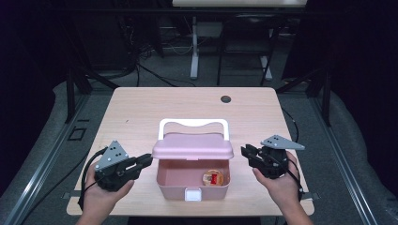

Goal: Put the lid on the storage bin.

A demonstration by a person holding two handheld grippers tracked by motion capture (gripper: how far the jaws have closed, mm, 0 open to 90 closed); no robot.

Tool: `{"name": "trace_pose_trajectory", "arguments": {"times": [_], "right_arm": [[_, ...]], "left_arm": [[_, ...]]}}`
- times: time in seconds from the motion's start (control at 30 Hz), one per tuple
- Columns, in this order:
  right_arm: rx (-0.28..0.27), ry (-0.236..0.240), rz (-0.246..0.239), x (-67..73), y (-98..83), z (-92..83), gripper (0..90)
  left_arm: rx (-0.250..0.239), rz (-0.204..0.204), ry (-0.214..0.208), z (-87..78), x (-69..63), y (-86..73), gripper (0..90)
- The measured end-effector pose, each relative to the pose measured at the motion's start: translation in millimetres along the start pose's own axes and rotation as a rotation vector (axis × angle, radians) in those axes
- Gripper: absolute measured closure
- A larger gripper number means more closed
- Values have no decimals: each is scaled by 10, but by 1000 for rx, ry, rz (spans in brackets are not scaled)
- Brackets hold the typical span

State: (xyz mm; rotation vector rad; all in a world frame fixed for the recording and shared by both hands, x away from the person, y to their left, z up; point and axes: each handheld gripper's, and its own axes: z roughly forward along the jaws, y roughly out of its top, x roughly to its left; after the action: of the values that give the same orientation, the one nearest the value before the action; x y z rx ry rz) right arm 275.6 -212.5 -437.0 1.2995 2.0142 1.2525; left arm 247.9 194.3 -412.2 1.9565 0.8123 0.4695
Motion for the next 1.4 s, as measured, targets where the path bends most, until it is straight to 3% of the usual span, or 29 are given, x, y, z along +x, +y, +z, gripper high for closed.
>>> {"name": "trace_pose_trajectory", "arguments": {"times": [0.97,1.4], "right_arm": [[-11,-6,7,5,-223,93,759],[-15,-6,23,-9,-318,146,759]], "left_arm": [[6,9,-11,34,-105,-346,843],[5,-10,-27,66,-126,-499,849]]}}
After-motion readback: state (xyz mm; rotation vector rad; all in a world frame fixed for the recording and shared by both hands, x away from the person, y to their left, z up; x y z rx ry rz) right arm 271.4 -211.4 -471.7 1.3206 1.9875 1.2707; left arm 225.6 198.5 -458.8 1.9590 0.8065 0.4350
